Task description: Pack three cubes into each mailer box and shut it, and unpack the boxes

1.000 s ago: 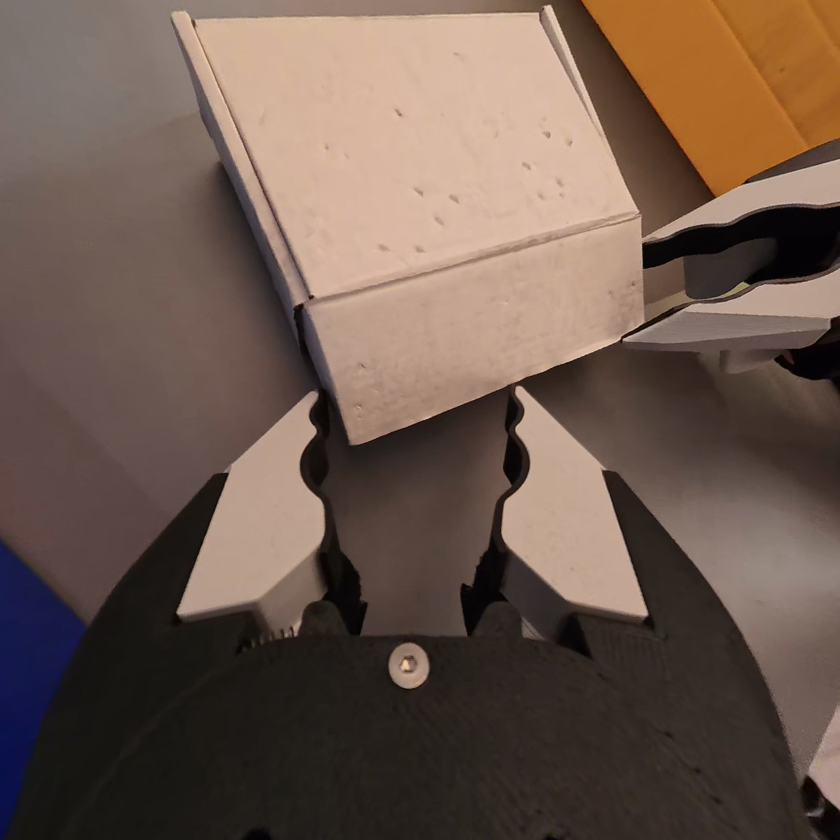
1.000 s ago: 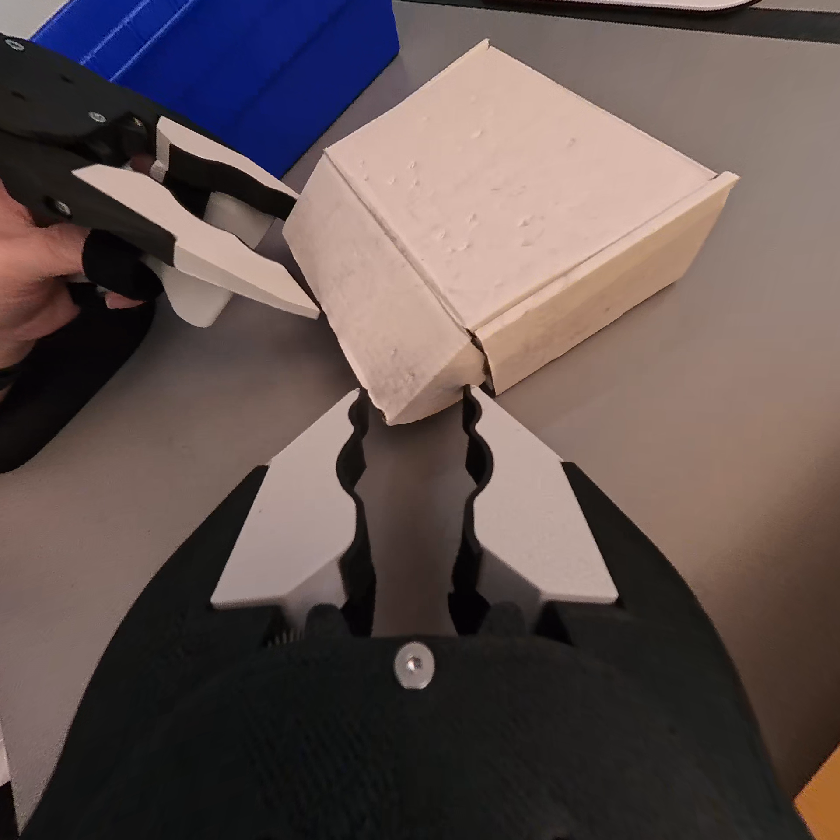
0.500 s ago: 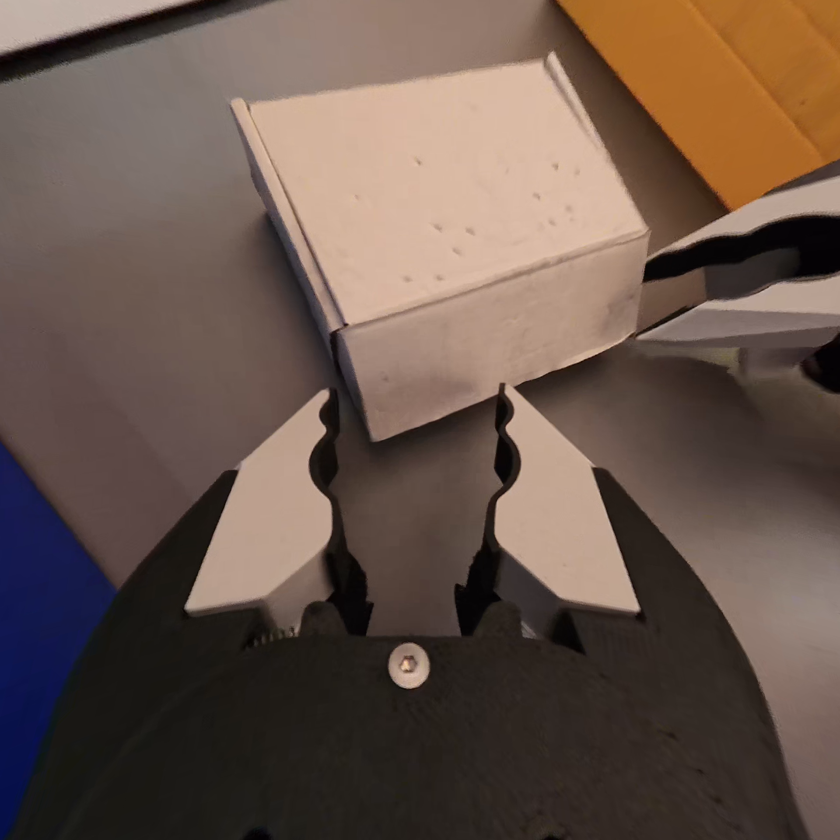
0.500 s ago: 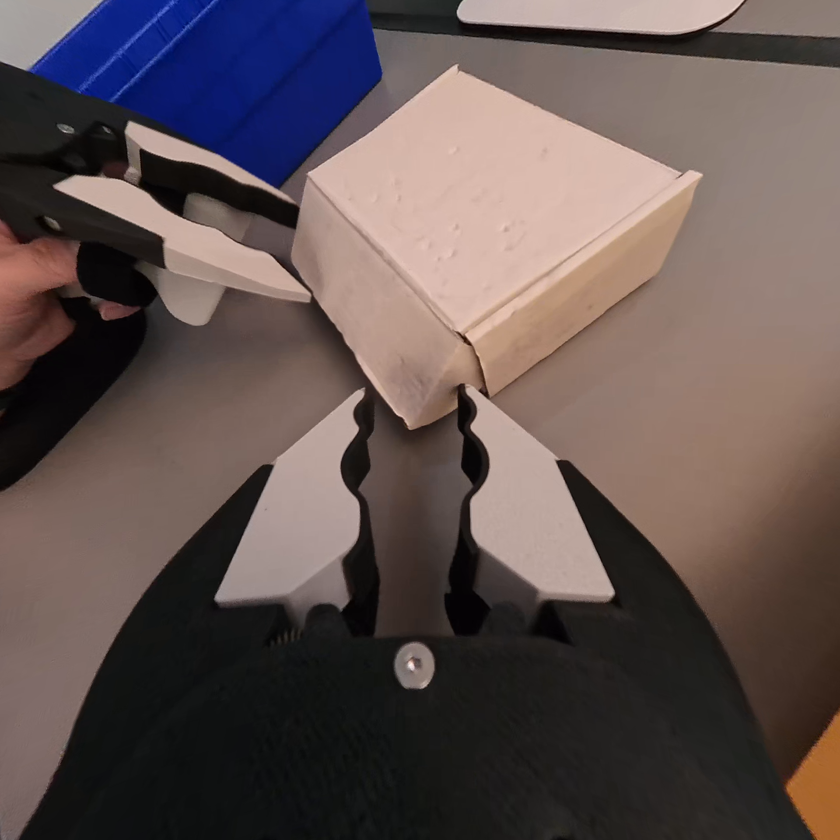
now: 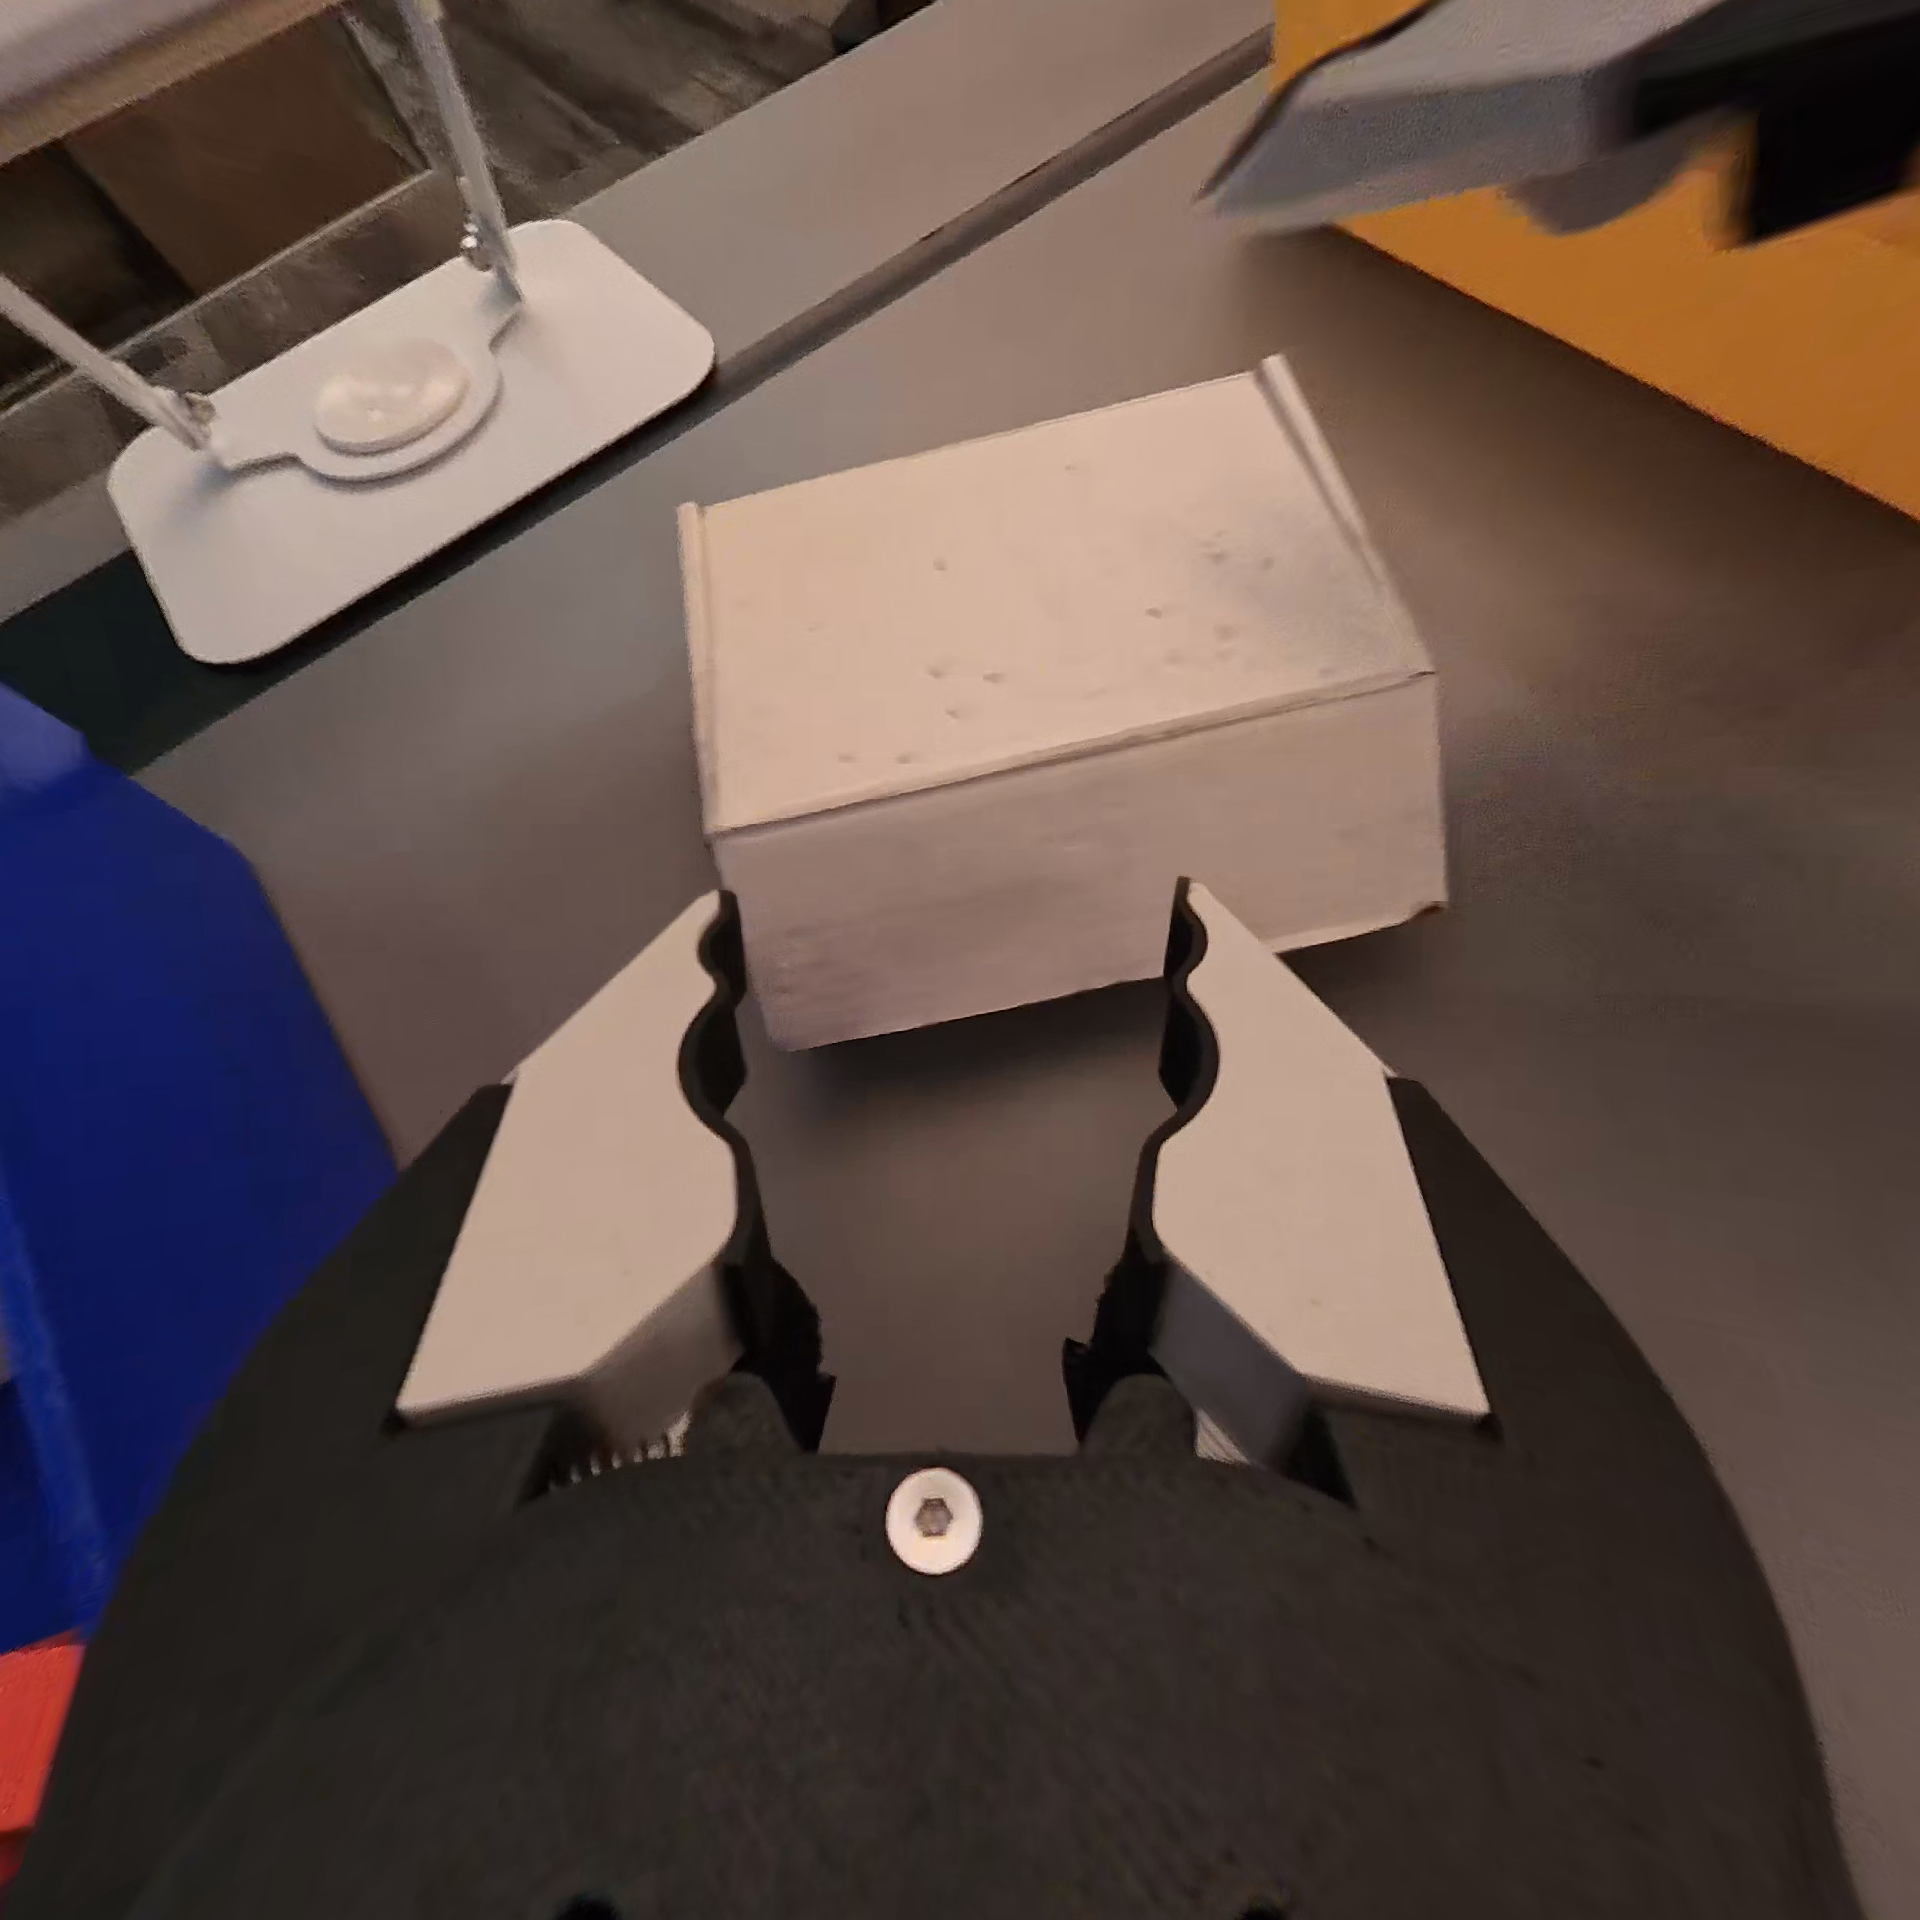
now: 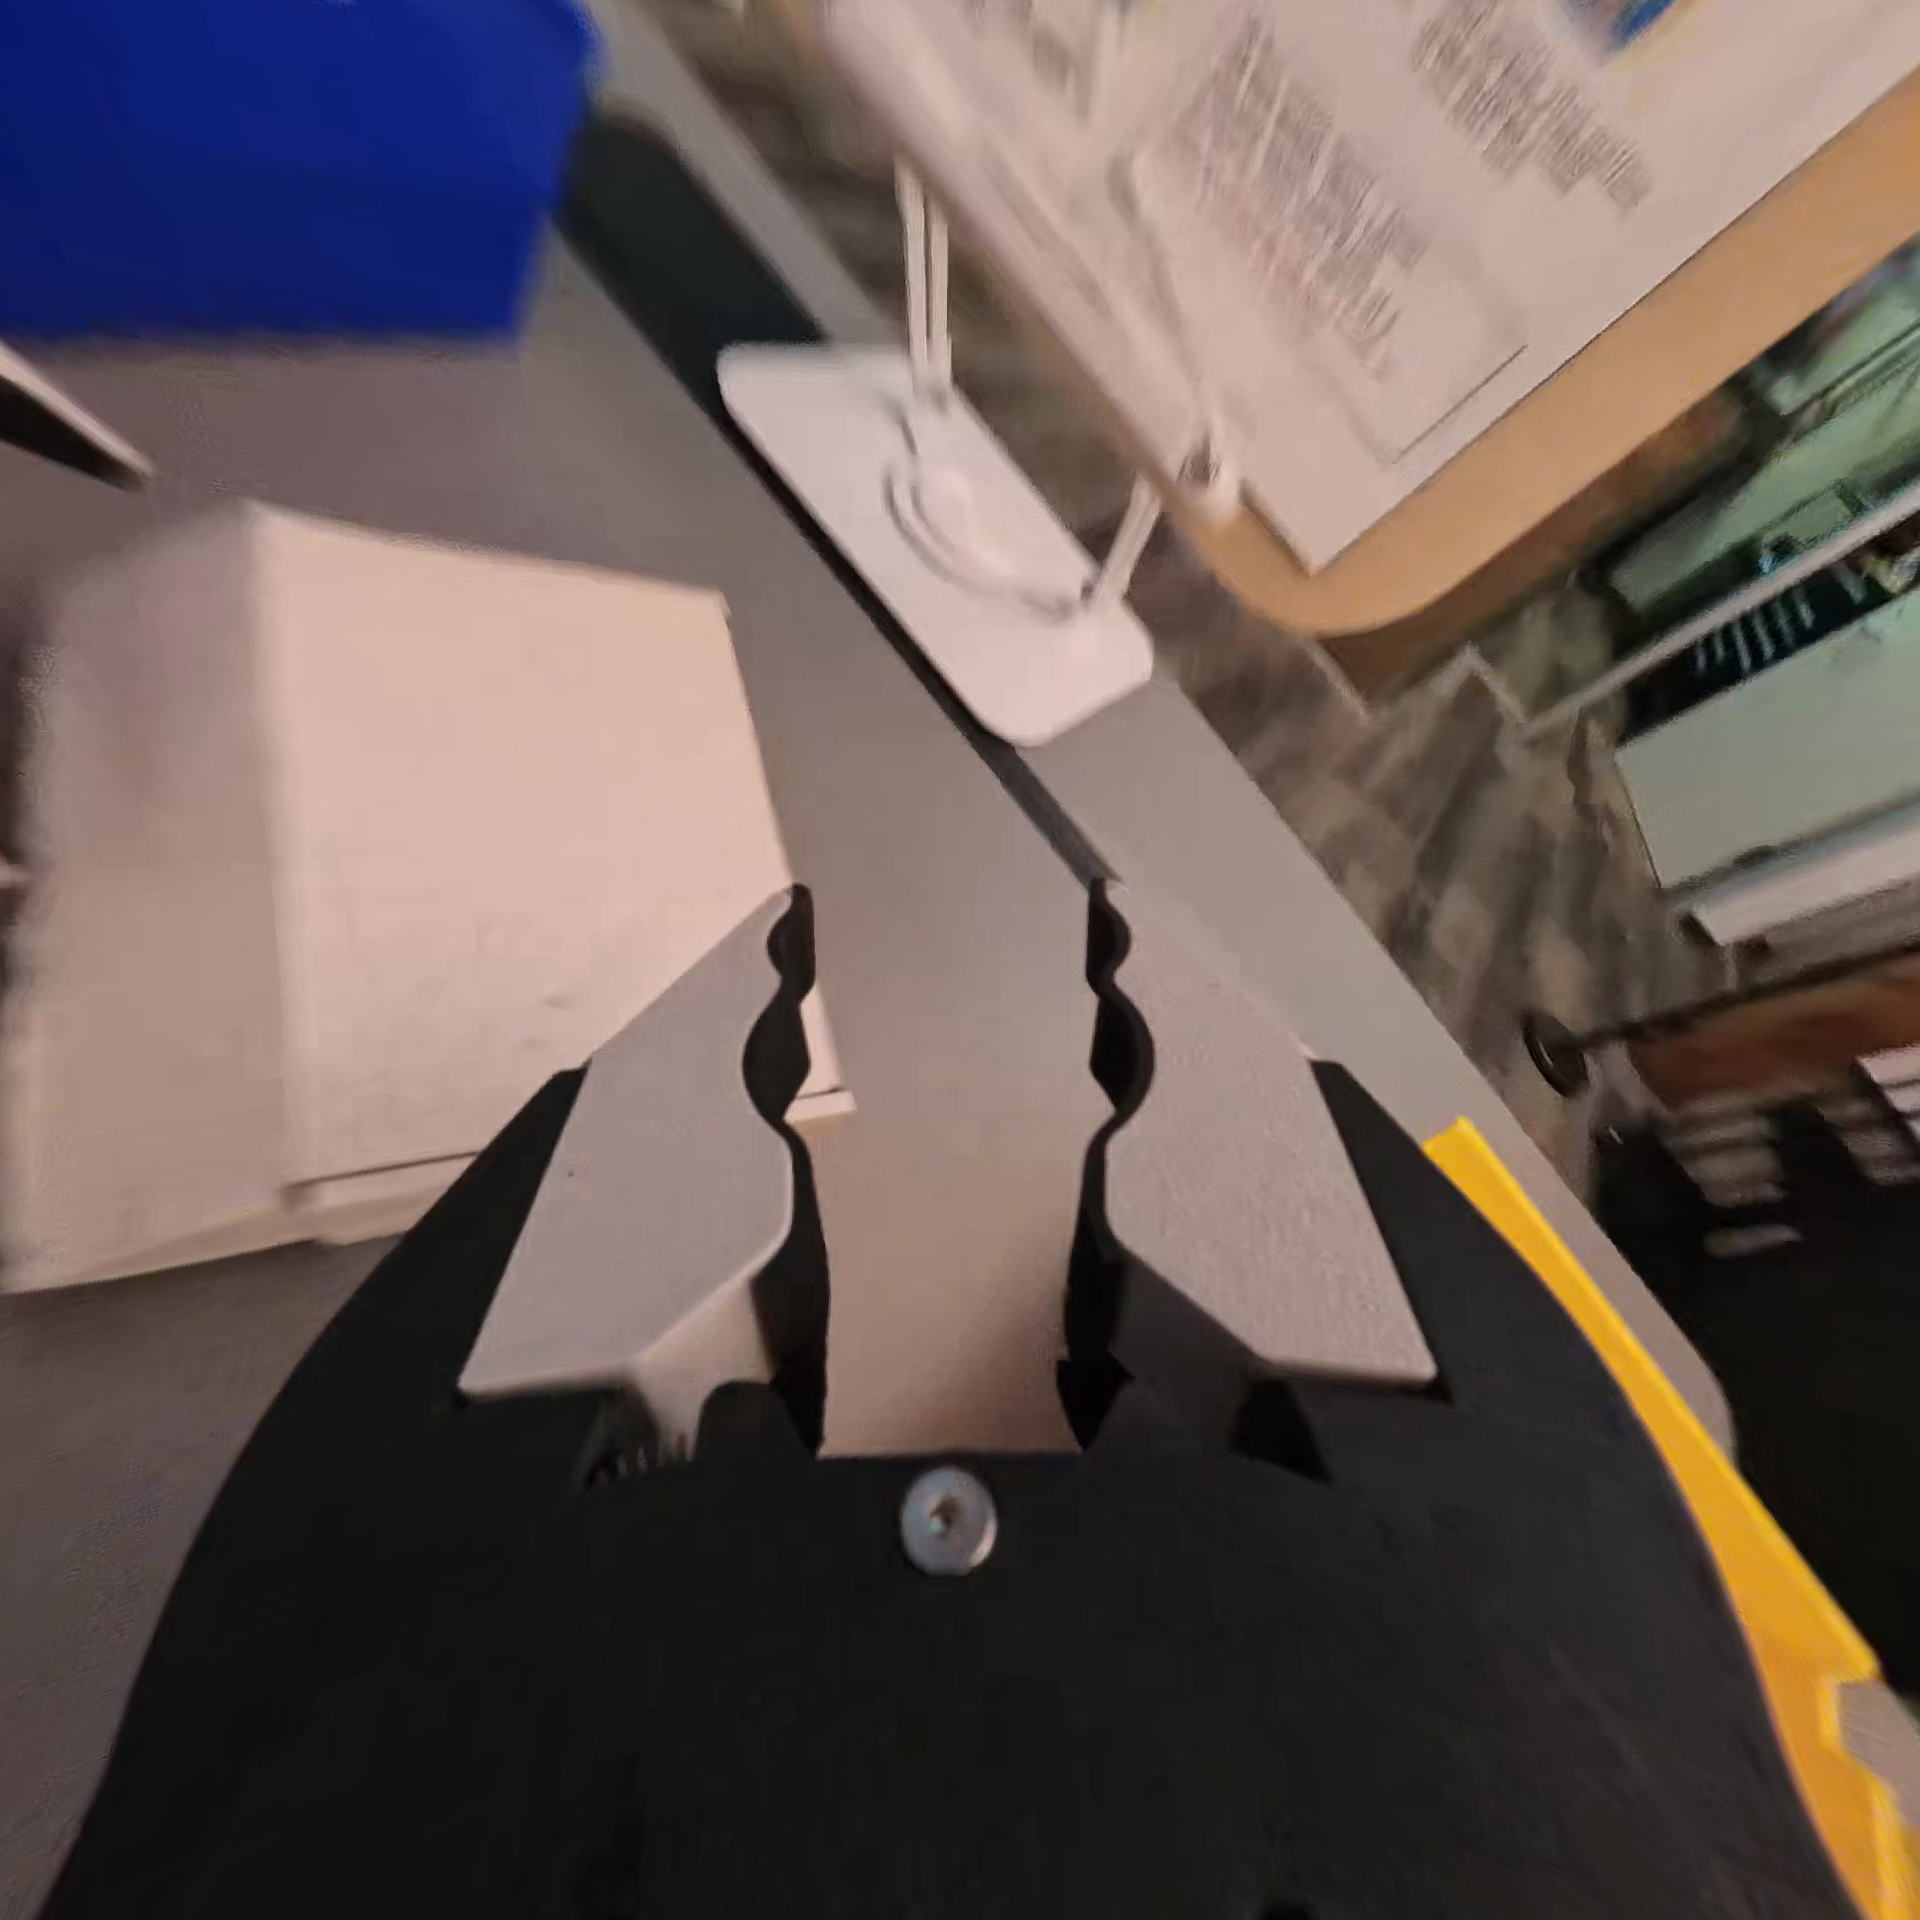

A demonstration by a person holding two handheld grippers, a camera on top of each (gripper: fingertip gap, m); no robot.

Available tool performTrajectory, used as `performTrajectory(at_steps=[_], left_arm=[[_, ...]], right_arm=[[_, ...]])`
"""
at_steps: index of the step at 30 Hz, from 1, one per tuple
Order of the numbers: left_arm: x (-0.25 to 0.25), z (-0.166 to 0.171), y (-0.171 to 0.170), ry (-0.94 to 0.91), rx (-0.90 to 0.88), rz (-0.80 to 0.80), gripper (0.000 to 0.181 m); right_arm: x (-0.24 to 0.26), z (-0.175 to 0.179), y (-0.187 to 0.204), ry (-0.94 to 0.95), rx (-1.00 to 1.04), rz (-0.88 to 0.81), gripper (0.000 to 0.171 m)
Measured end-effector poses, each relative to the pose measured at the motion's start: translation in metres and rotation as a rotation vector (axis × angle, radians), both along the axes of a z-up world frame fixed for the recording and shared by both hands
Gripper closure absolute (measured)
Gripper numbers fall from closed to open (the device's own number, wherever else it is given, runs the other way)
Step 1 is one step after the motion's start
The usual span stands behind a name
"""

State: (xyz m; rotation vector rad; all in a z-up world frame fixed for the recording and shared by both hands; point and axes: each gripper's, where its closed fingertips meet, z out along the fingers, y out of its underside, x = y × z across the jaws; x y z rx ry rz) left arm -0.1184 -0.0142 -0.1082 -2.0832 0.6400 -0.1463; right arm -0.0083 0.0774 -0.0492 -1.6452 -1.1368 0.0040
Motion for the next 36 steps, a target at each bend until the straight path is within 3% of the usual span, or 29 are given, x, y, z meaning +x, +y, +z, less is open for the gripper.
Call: performTrajectory(at_steps=[1, 4, 6, 7, 8, 10, 13, 21, 23, 26, 28, 31, 36], left_arm=[[0.005, -0.001, -0.003, -0.014, -0.008, -0.016, 0.1], [0.019, -0.009, -0.008, -0.059, -0.07, -0.061, 0.095], [0.015, -0.014, -0.004, -0.025, -0.07, -0.062, 0.092], [0.011, -0.017, -0.003, -0.006, -0.076, -0.059, 0.091], [0.008, -0.019, -0.002, 0.002, -0.081, -0.053, 0.09], [0.006, -0.022, -0.003, -0.002, -0.114, -0.044, 0.083], [0.012, -0.027, -0.015, -0.031, -0.211, -0.095, 0.086], [0.022, -0.029, -0.06, 0.116, -0.356, -0.457, 0.091], [0.027, -0.026, -0.075, 0.177, -0.32, -0.58, 0.099], [0.031, -0.023, -0.097, 0.249, -0.276, -0.726, 0.107], [0.032, -0.025, -0.101, 0.252, -0.298, -0.734, 0.093], [0.027, -0.028, -0.103, 0.22, -0.356, -0.732, 0.089], [0.014, -0.033, -0.116, 0.223, -0.446, -0.767, 0.077]], right_arm=[[-0.003, -0.014, 0.015, -0.086, -0.04, -0.015, 0.119], [-0.014, -0.05, 0.042, -0.256, -0.151, 0.016, 0.139], [-0.01, -0.075, 0.045, -0.355, -0.283, 0.024, 0.143], [-0.012, -0.085, 0.036, -0.371, -0.371, 0.058, 0.165], [-0.013, -0.088, 0.028, -0.361, -0.419, 0.082, 0.171], [-0.012, -0.088, 0.004, -0.351, -0.514, 0.13, 0.171], [0.007, -0.083, -0.023, -0.427, -0.476, 0.148, 0.171], [0.036, -0.085, -0.123, -0.536, -0.446, 0.324, 0.171], [0.035, -0.085, -0.14, -0.503, -0.436, 0.395, 0.163], [0.036, -0.086, -0.157, -0.423, -0.516, 0.482, 0.132], [0.036, -0.088, -0.161, -0.411, -0.512, 0.531, 0.113], [0.031, -0.088, -0.168, -0.399, -0.497, 0.587, 0.109], [0.022, -0.1, -0.188, -0.411, -0.578, 0.658, 0.083]])
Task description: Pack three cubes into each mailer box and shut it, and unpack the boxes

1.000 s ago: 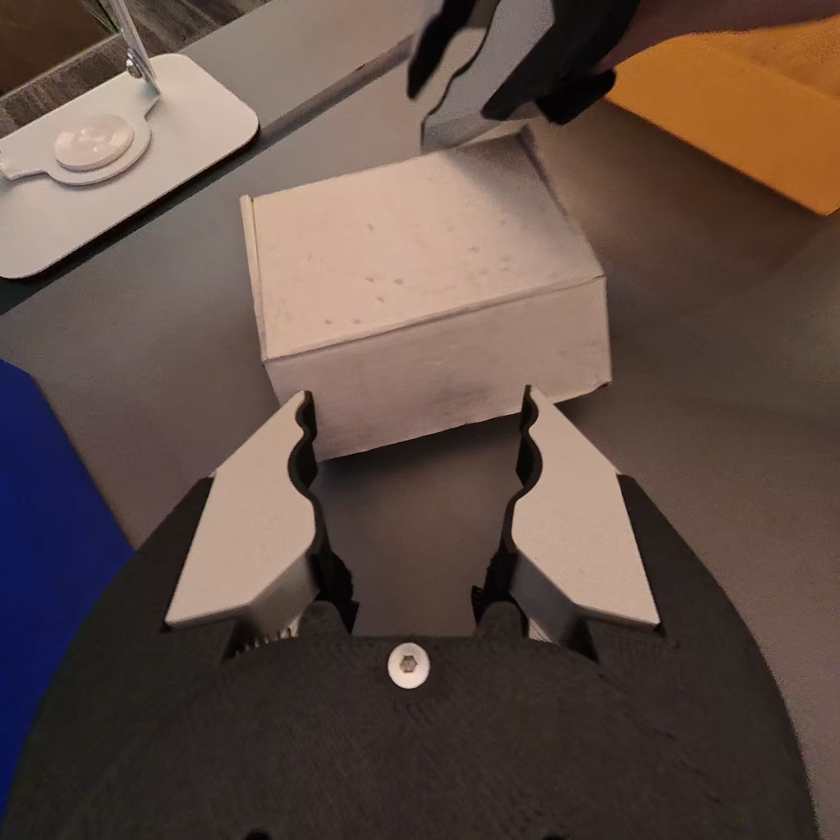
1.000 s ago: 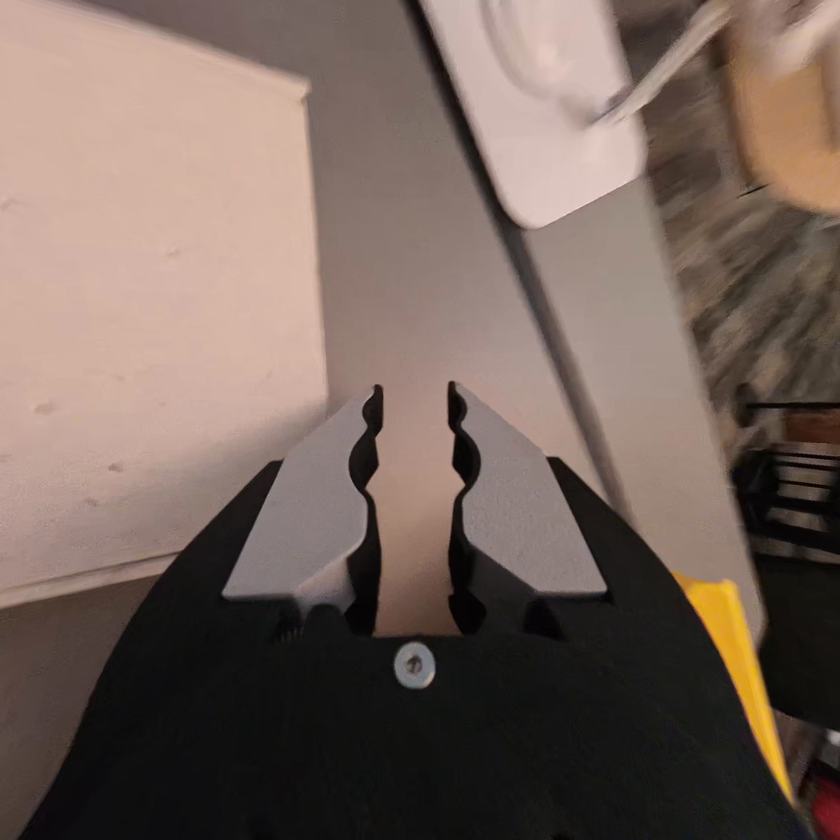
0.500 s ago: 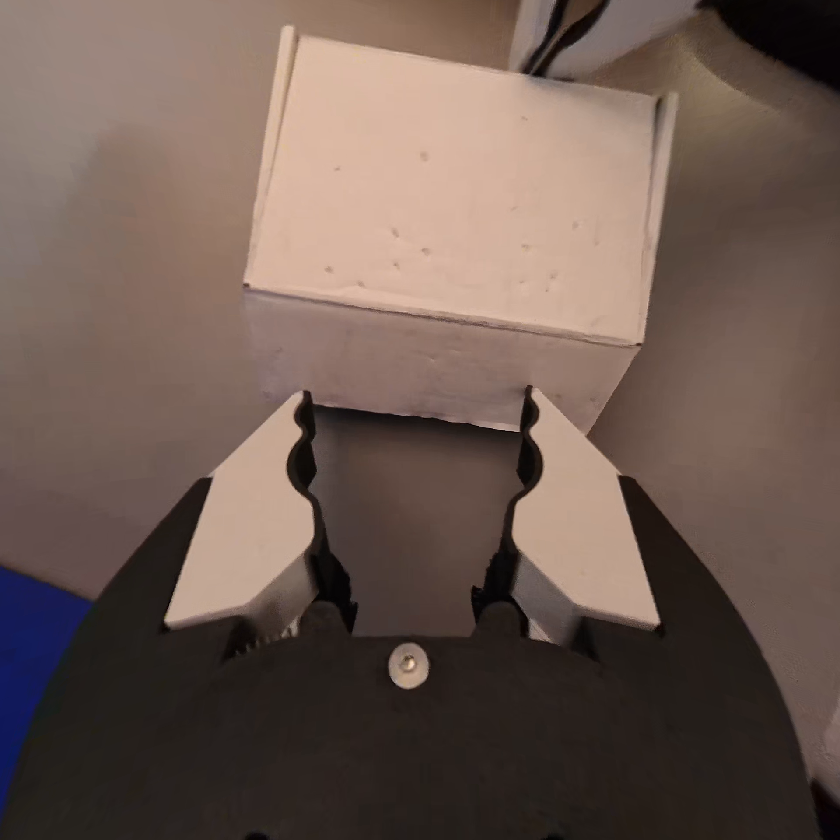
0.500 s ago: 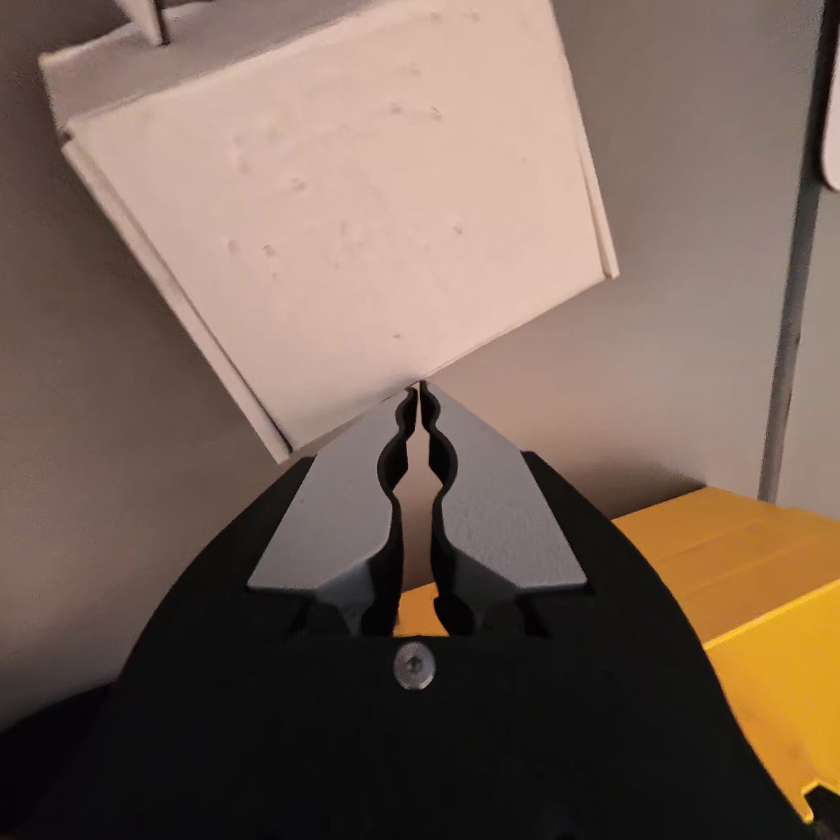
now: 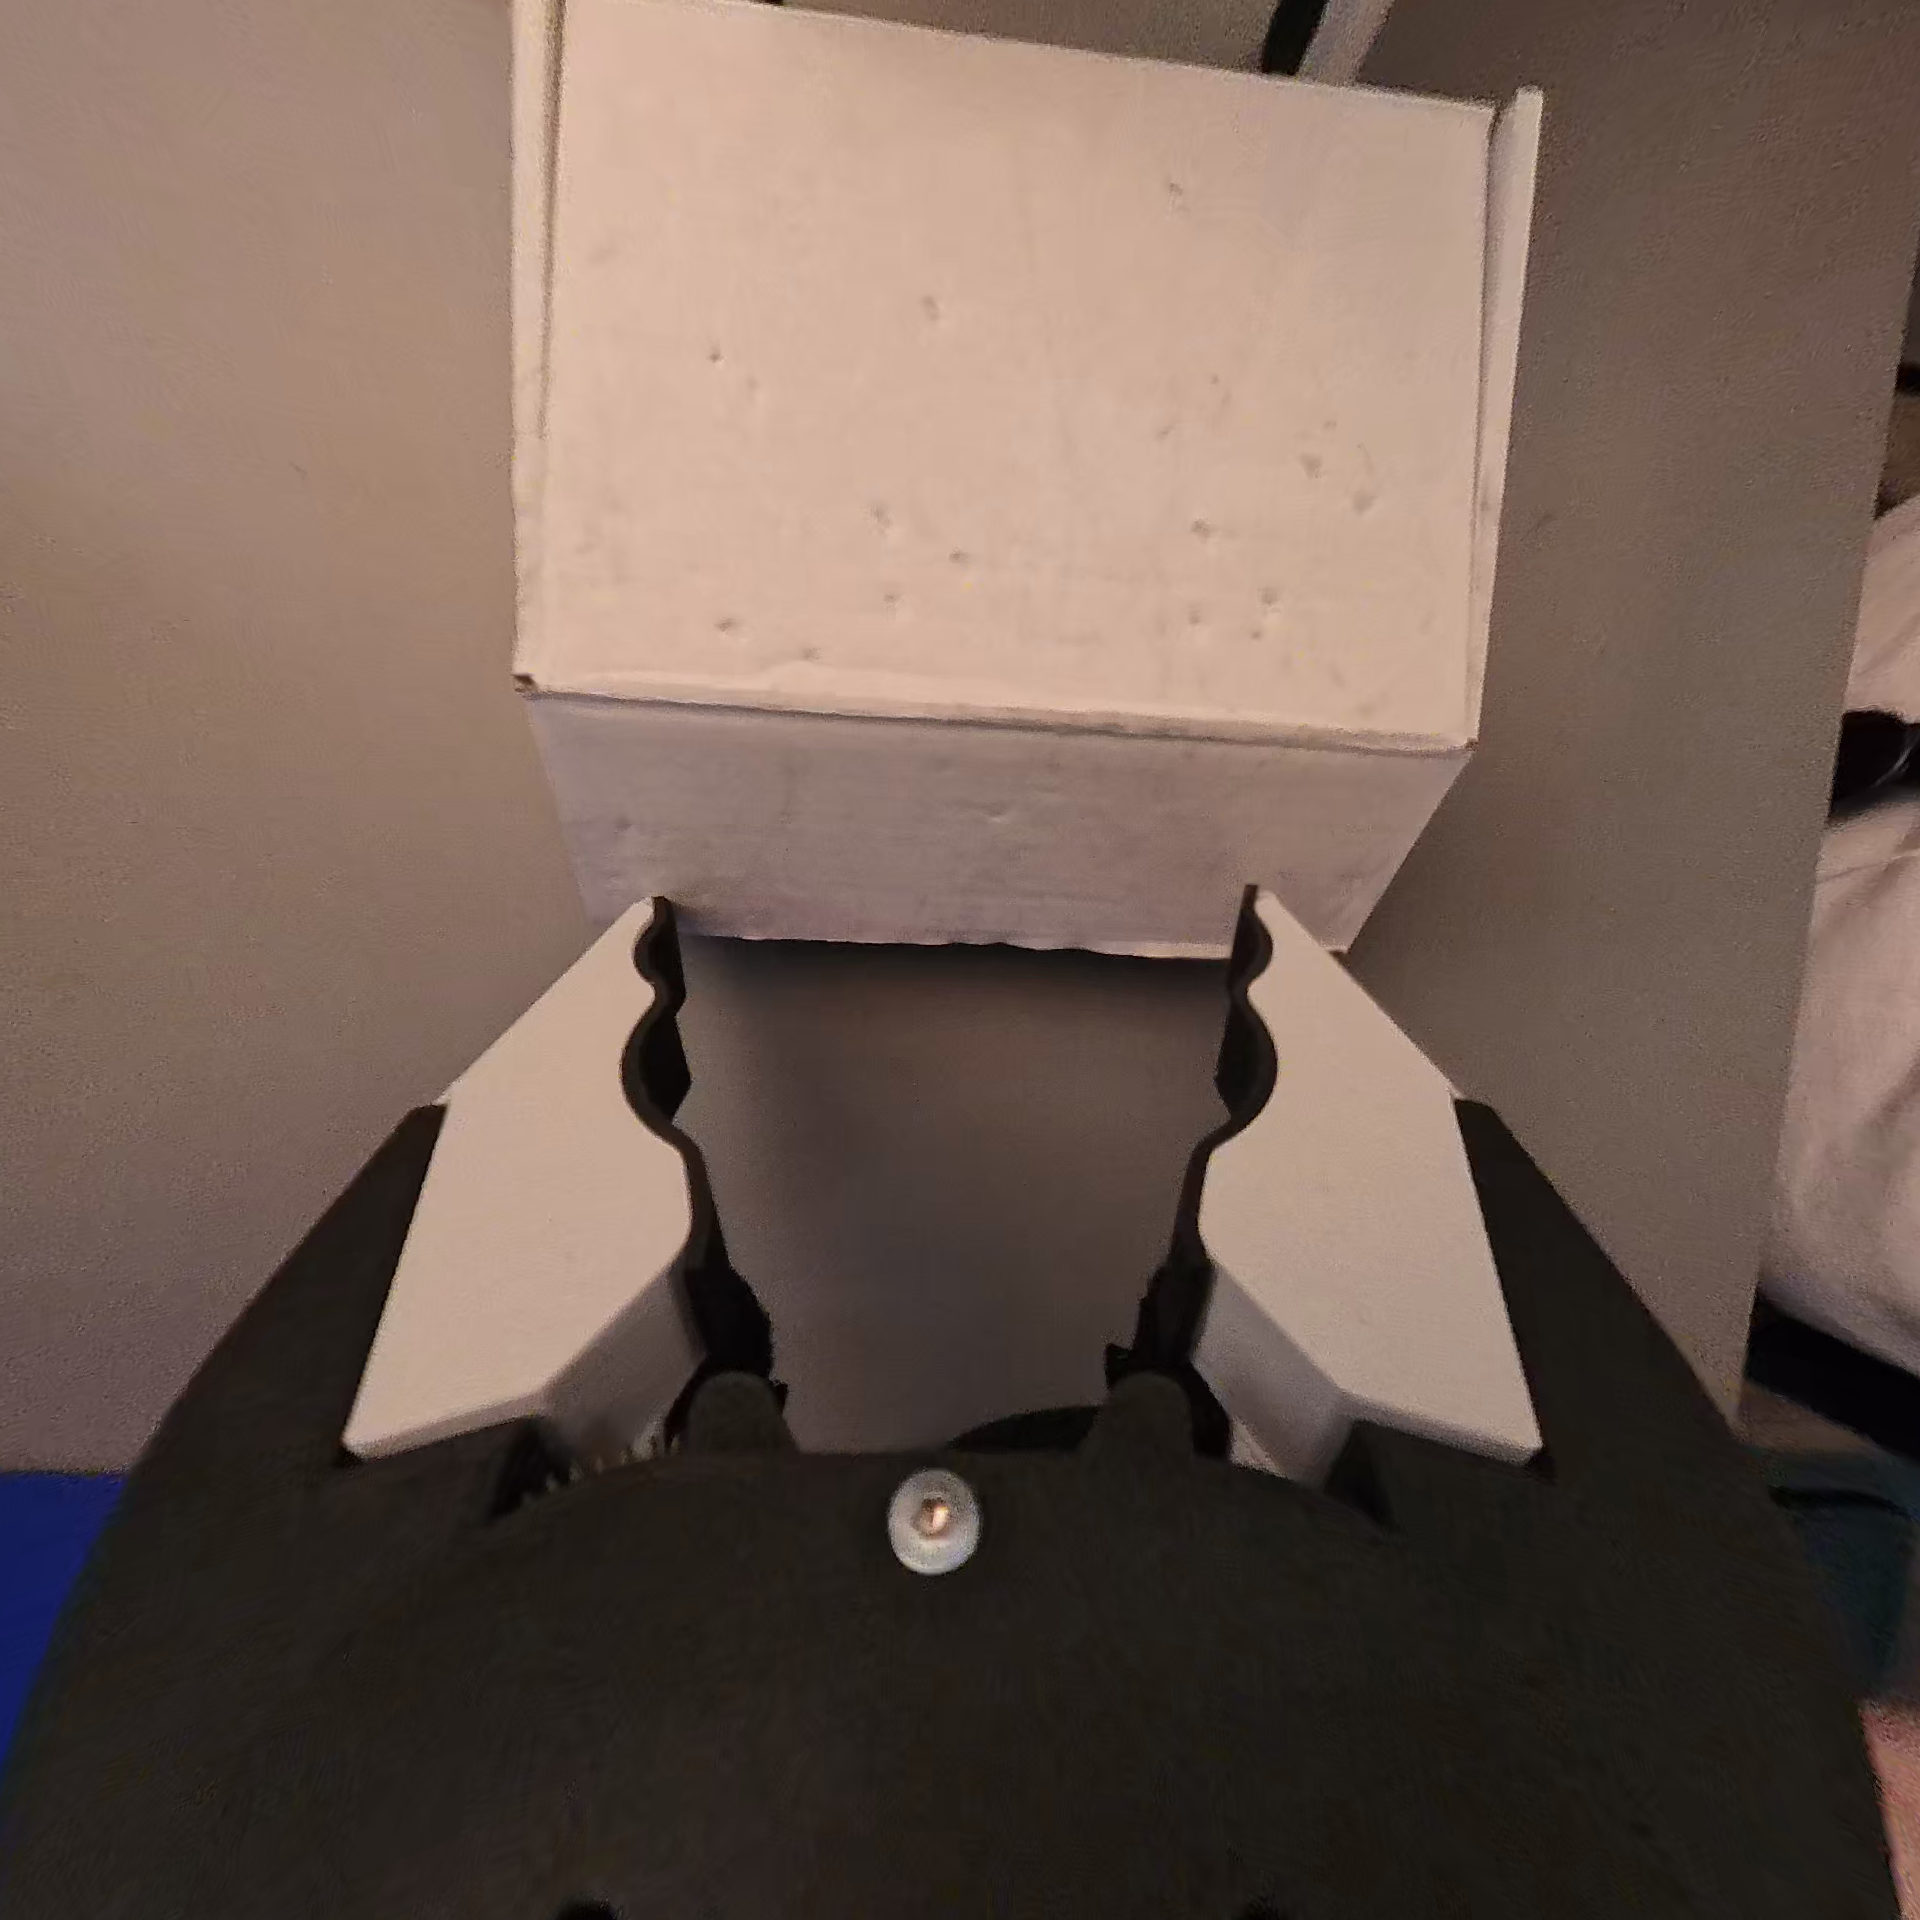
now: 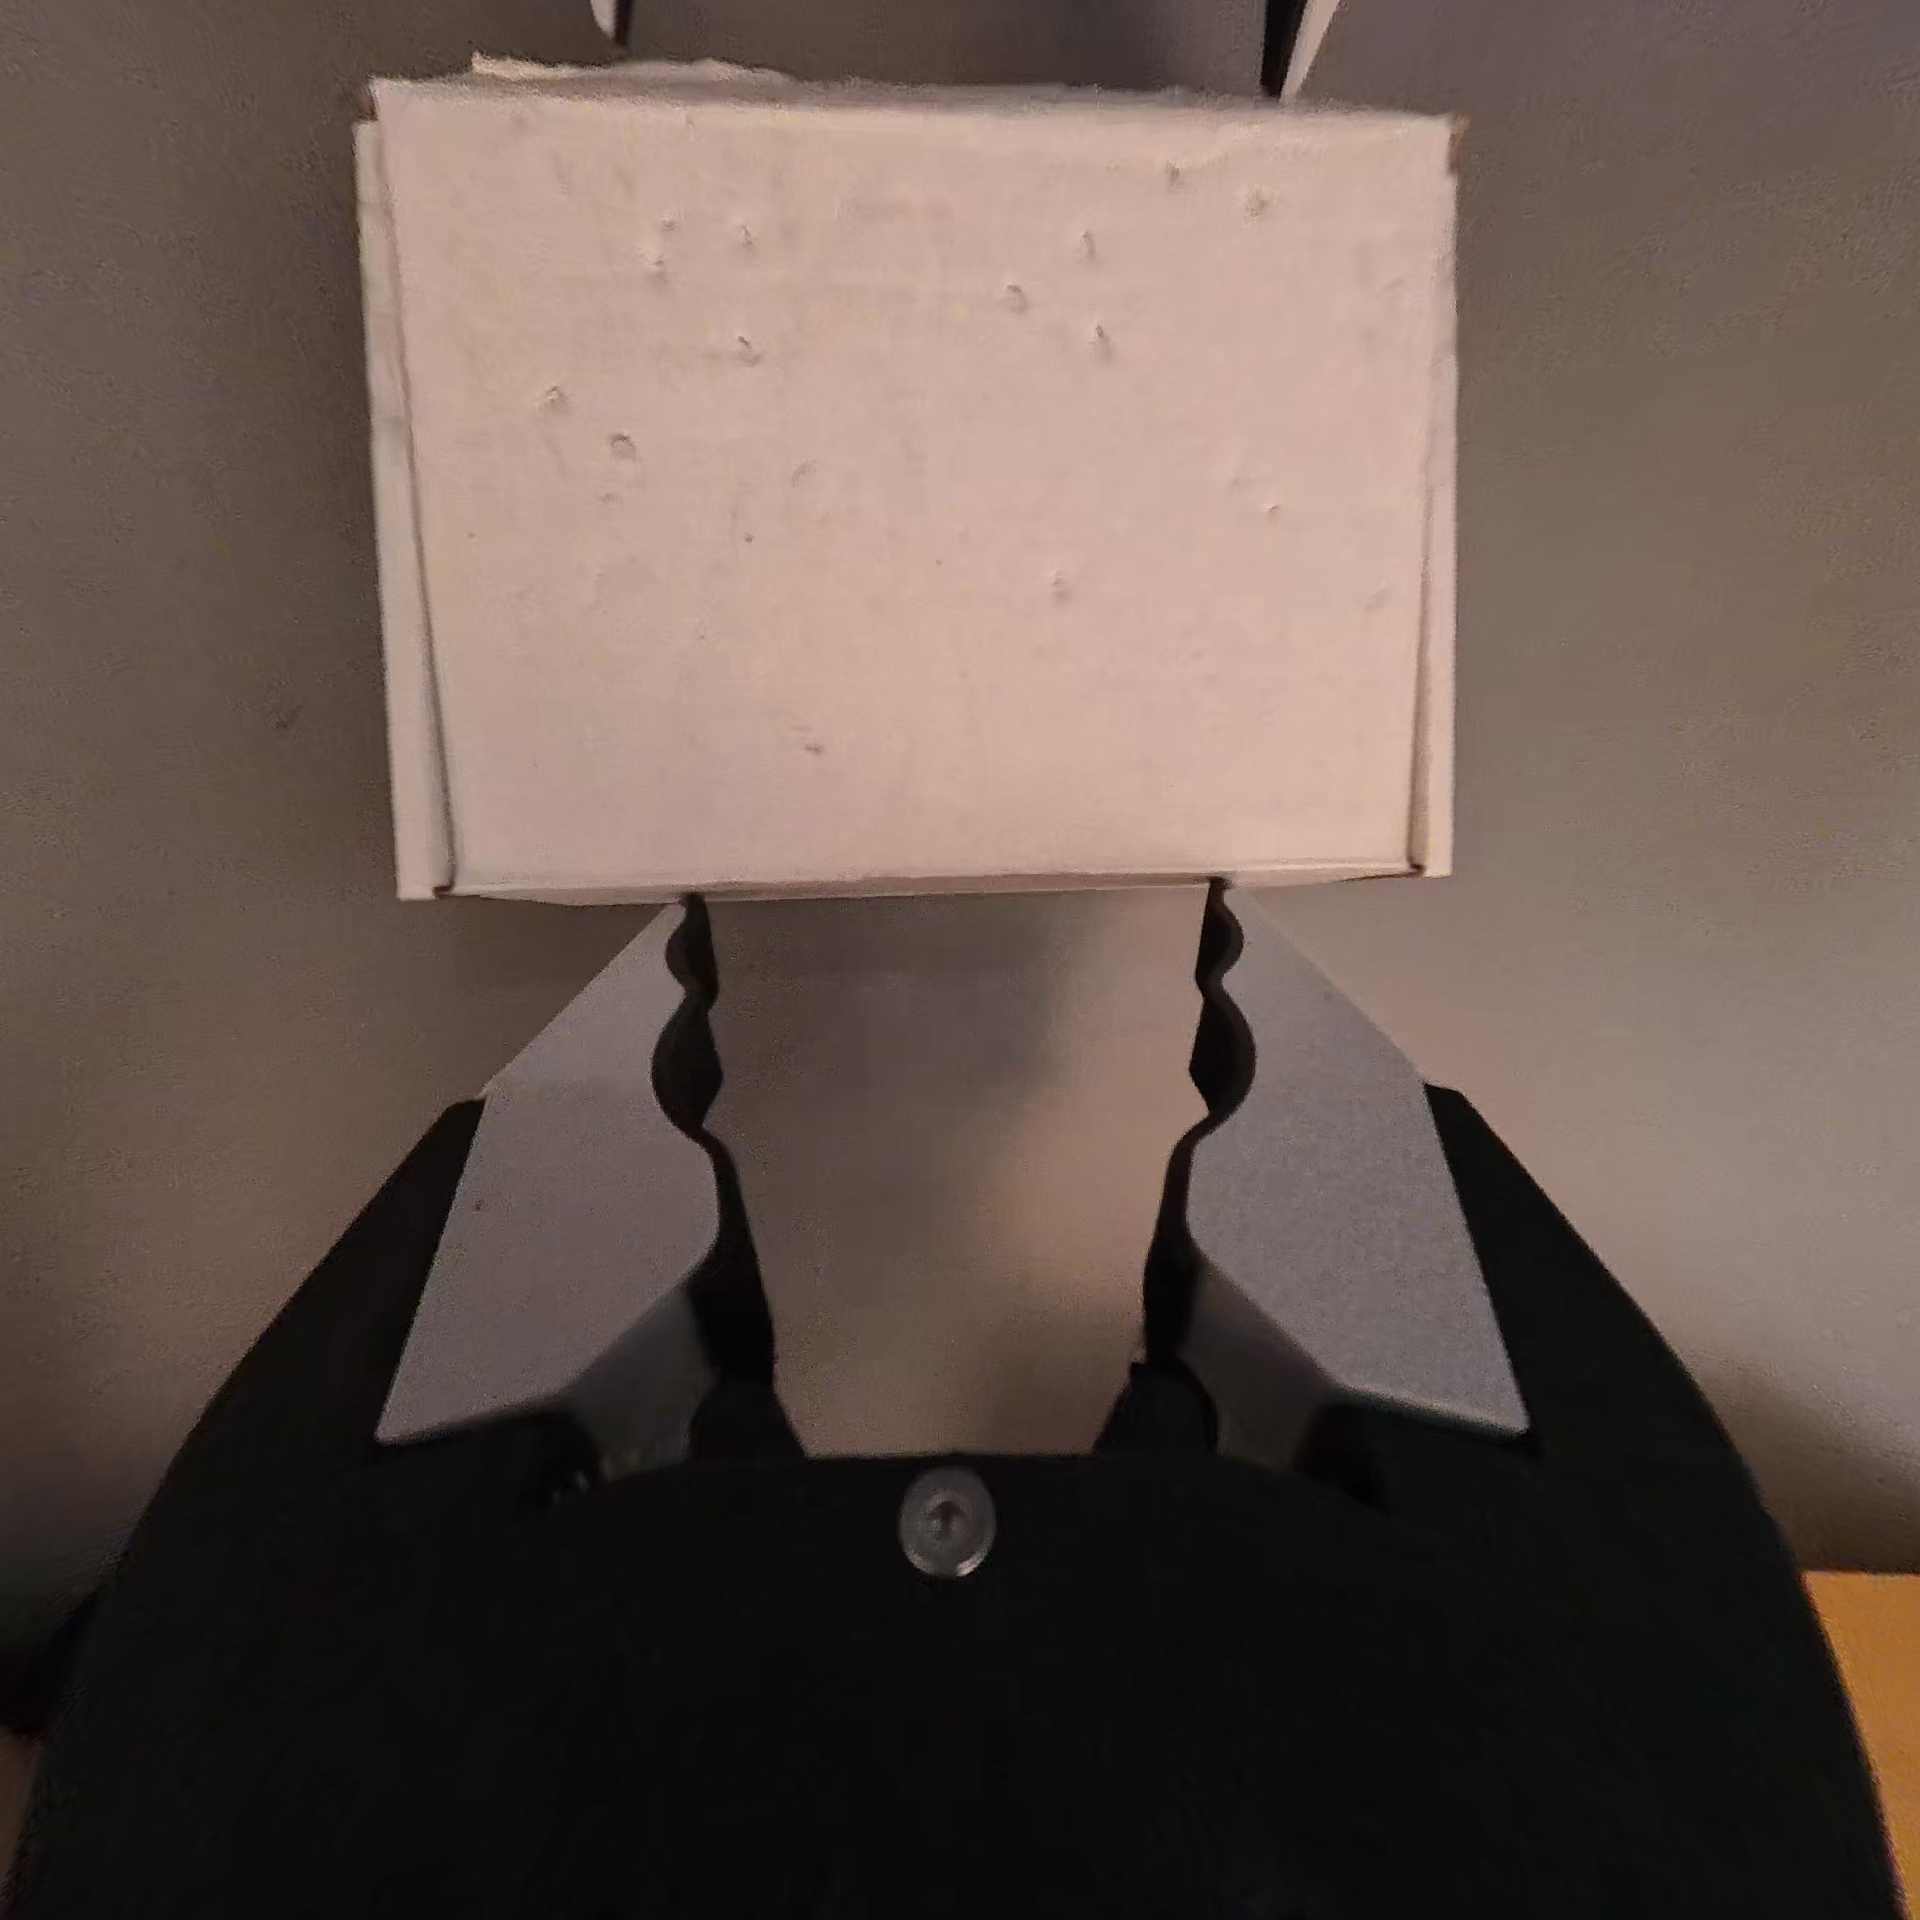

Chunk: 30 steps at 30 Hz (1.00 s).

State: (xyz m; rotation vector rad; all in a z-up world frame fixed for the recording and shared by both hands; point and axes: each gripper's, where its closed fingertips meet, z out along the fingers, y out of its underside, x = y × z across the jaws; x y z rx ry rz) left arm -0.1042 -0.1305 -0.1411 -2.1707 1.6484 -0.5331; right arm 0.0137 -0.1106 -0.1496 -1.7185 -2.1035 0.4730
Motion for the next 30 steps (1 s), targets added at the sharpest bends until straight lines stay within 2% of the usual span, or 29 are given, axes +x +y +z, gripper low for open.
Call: performTrajectory(at_steps=[5, 7, 27, 28, 29, 30], left_arm=[[-0.012, -0.013, -0.006, 0.118, 0.018, -0.034, 0.075], [-0.013, -0.017, -0.005, 0.141, 0.017, -0.03, 0.07], [-0.011, -0.031, -0.004, 0.208, 0.006, -0.043, 0.067], [-0.014, -0.031, -0.004, 0.21, 0.008, -0.041, 0.067], [-0.016, -0.03, -0.004, 0.213, 0.011, -0.039, 0.058], [-0.016, -0.029, -0.008, 0.212, 0.0, -0.042, 0.052]], right_arm=[[-0.001, -0.019, 0.001, -0.048, -0.008, -0.008, 0.069], [-0.004, -0.017, 0.001, -0.035, 0.008, 0.0, 0.068], [-0.028, -0.016, 0.0, 0.06, 0.004, 0.023, 0.068], [-0.029, -0.016, 0.001, 0.07, 0.007, 0.02, 0.067], [-0.031, -0.016, 0.002, 0.077, 0.012, 0.014, 0.054], [-0.032, -0.016, -0.002, 0.078, -0.014, 0.016, 0.049]])
